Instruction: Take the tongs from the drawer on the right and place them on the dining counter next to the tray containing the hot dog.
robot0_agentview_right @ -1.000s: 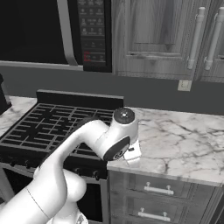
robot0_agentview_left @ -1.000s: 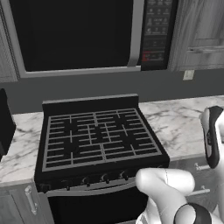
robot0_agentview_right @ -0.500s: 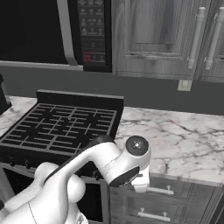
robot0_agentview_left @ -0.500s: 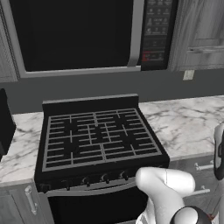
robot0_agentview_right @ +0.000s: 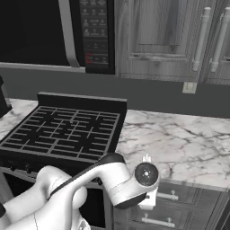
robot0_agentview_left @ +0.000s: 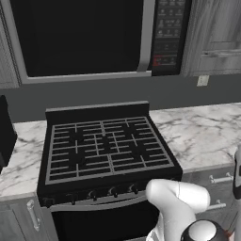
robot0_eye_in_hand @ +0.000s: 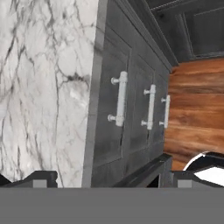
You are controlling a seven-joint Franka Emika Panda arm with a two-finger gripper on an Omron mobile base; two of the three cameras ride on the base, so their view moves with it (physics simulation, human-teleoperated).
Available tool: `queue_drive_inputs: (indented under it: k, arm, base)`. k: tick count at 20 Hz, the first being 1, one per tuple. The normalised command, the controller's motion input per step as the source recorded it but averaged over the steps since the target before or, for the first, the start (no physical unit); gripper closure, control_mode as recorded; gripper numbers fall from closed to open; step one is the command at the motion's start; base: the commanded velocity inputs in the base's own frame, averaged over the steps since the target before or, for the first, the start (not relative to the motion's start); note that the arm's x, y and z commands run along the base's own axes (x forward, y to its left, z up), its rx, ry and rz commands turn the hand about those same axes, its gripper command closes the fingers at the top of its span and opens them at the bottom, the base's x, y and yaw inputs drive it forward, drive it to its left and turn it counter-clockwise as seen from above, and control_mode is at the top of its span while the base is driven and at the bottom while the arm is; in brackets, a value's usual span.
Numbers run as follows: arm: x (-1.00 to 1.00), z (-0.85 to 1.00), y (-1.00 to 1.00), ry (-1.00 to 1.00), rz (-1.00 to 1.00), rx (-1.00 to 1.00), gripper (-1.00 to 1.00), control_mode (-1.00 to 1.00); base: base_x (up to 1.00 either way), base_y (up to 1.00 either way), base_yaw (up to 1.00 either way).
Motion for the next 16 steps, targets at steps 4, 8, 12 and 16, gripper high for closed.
queue_drive_inputs:
  k: [4, 8, 12, 16]
  arm:
    - [0.0, -0.32, -0.21, -0.09, -0.05, 0.07, -1.0, -1.0]
    - [0.0, -0.36, -0.19, -0.09, -0.03, 0.05, -1.0, -1.0]
    - [-0.02, -0.42, -0.04, -0.14, 0.0, 0.0, -1.0, -1.0]
    - [-0.01, -0.5, 0.0, -0.17, 0.0, 0.0, -1.0, -1.0]
  base:
    - [0.0, 0.0, 0.0]
    - [0.0, 0.0, 0.0]
    - [0.0, 0.0, 0.0]
    - [0.0, 0.0, 0.0]
